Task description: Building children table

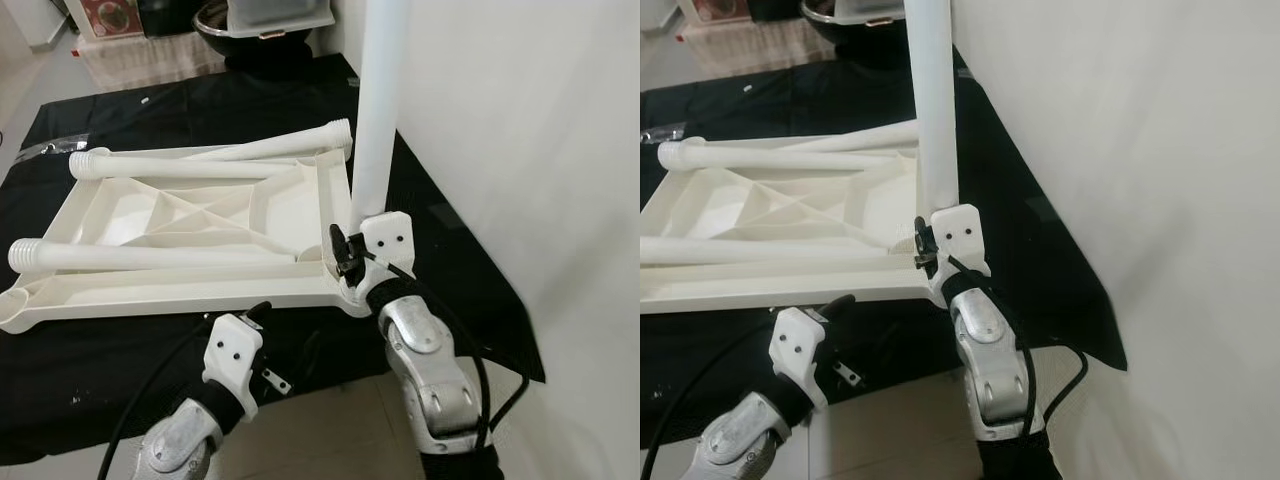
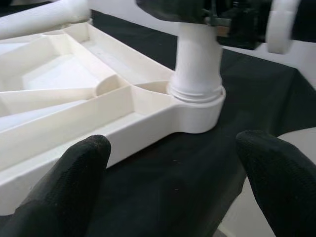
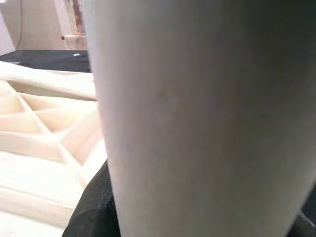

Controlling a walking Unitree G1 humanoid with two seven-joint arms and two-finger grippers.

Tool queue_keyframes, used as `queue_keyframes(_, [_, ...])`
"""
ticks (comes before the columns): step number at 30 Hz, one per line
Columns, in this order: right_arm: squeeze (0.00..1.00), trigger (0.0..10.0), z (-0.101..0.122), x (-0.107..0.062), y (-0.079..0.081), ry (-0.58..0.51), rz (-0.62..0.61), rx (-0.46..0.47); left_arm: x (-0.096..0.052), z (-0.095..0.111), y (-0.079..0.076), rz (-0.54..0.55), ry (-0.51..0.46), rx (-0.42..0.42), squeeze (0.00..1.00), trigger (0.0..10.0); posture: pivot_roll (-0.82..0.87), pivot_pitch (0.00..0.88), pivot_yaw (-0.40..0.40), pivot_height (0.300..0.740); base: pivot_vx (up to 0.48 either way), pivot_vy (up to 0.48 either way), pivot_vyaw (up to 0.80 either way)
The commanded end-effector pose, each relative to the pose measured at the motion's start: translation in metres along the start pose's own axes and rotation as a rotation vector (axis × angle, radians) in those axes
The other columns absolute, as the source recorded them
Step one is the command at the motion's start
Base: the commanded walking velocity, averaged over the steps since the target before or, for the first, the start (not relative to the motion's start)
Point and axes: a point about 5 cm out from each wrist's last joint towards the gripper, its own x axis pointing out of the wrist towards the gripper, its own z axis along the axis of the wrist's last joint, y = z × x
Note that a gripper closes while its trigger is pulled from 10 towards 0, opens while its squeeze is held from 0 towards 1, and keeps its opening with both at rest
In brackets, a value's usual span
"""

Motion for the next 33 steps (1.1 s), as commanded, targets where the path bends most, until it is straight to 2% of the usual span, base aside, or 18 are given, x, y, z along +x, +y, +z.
queue_keyframes(1, [0.00, 0.0, -0.011, 0.008, 0.004, 0.098, -0.027, 0.027, -0.002, -0.004, 0.001, -0.004, 0.015, 0.010, 0.00, 10.0, 0.05, 0.126, 0.016, 0.740, 0.000, 0.000, 0.00])
queue_keyframes(2, [0.00, 8.5, -0.011, 0.009, 0.004, 0.106, -0.023, 0.033, -0.002, -0.004, 0.001, -0.002, 0.014, 0.012, 0.00, 10.0, 0.05, 0.127, 0.016, 0.740, 0.000, 0.000, 0.00])
queue_keyframes(3, [0.00, 8.5, -0.011, 0.009, 0.004, 0.106, -0.023, 0.033, -0.002, -0.004, 0.001, -0.002, 0.014, 0.012, 0.00, 10.0, 0.05, 0.127, 0.016, 0.740, 0.000, 0.000, 0.00])
queue_keyframes(4, [0.00, 10.0, -0.011, 0.011, 0.005, 0.106, 0.014, 0.044, -0.002, -0.003, 0.001, 0.001, 0.014, 0.013, 0.00, 10.0, 0.05, 0.129, 0.015, 0.740, 0.000, 0.000, 0.00])
queue_keyframes(7, [0.00, 10.0, -0.006, 0.011, 0.006, 0.087, 0.049, 0.105, -0.002, -0.003, 0.001, 0.001, 0.013, 0.013, 0.00, 10.0, 0.05, 0.131, 0.015, 0.740, 0.000, 0.000, 0.00])
queue_keyframes(8, [1.00, 10.0, 0.003, 0.014, 0.004, 0.033, 0.106, 0.171, -0.002, -0.003, 0.001, 0.002, 0.012, 0.013, 0.00, 10.0, 0.05, 0.131, 0.014, 0.740, 0.000, 0.000, 0.00])
queue_keyframes(9, [1.00, 10.0, 0.017, 0.015, 0.002, -0.044, 0.239, 0.254, -0.002, -0.003, 0.000, 0.001, 0.011, 0.012, 0.00, 10.0, 0.05, 0.137, 0.011, 0.740, 0.000, 0.000, 0.00])
queue_keyframes(10, [1.00, 10.0, 0.017, 0.015, 0.002, -0.044, 0.239, 0.254, -0.002, -0.003, 0.000, 0.001, 0.011, 0.012, 0.00, 10.0, 0.05, 0.137, 0.011, 0.740, 0.000, 0.000, 0.00])
queue_keyframes(11, [1.00, 10.0, 0.036, 0.015, -0.005, -0.139, 0.434, 0.293, -0.003, -0.002, -0.001, -0.001, 0.010, 0.009, 0.00, 10.0, 0.05, 0.143, 0.011, 0.740, 0.000, 0.000, 0.00])
queue_keyframes(12, [1.00, 10.0, 0.036, 0.015, -0.005, -0.139, 0.434, 0.293, -0.003, -0.002, -0.001, -0.001, 0.010, 0.009, 0.00, 10.0, 0.05, 0.143, 0.011, 0.740, 0.000, 0.000, 0.00])
queue_keyframes(16, [1.00, 10.0, 0.047, 0.016, -0.028, -0.184, 0.636, 0.132, -0.004, -0.001, -0.003, -0.005, 0.007, 0.004, 0.00, 10.0, 0.06, 0.167, 0.006, 0.740, 0.000, 0.000, 0.00])
queue_keyframes(18, [1.00, 10.0, 0.047, 0.016, -0.028, -0.184, 0.636, 0.132, -0.004, -0.001, -0.003, -0.005, 0.007, 0.004, 0.00, 10.0, 0.06, 0.167, 0.006, 0.740, 0.000, 0.000, 0.00])
queue_keyframes(19, [0.00, 10.0, 0.050, 0.018, -0.036, -0.185, 0.695, 0.084, -0.006, 0.000, -0.004, -0.004, 0.006, 0.003, 0.00, 10.0, 0.07, 0.176, 0.005, 0.740, 0.000, 0.000, 0.00])
queue_keyframes(22, [0.00, 10.0, 0.055, 0.028, -0.053, -0.169, 0.771, 0.016, -0.009, 0.002, -0.005, -0.002, 0.007, 0.003, 0.00, 10.0, 0.08, 0.190, 0.006, 0.740, 0.000, 0.000, 0.00])
queue_keyframes(26, [0.00, 10.0, 0.059, 0.032, -0.058, -0.169, 0.796, 0.000, -0.010, 0.002, -0.006, -0.002, 0.007, 0.003, 0.00, 10.0, 0.09, 0.192, 0.007, 0.740, 0.000, 0.000, 0.00])
queue_keyframes(27, [0.00, 5.9, 0.063, 0.037, -0.062, -0.170, 0.820, -0.016, -0.011, 0.003, -0.007, -0.003, 0.009, 0.003, 0.00, 10.0, 0.09, 0.199, 0.006, 0.740, 0.000, 0.000, 0.00])
queue_keyframes(28, [0.00, 0.0, 0.066, 0.039, -0.065, -0.167, 0.864, -0.021, -0.012, 0.003, -0.007, -0.003, 0.011, 0.003, 0.00, 10.0, 0.10, 0.202, 0.007, 0.740, 0.000, 0.000, 0.00])
queue_keyframes(33, [0.00, 0.0, 0.065, 0.036, -0.070, -0.116, 1.042, -0.059, -0.014, 0.003, -0.009, -0.003, 0.015, 0.001, 0.00, 10.0, 0.10, 0.203, 0.005, 0.740, 0.000, 0.000, 0.00])
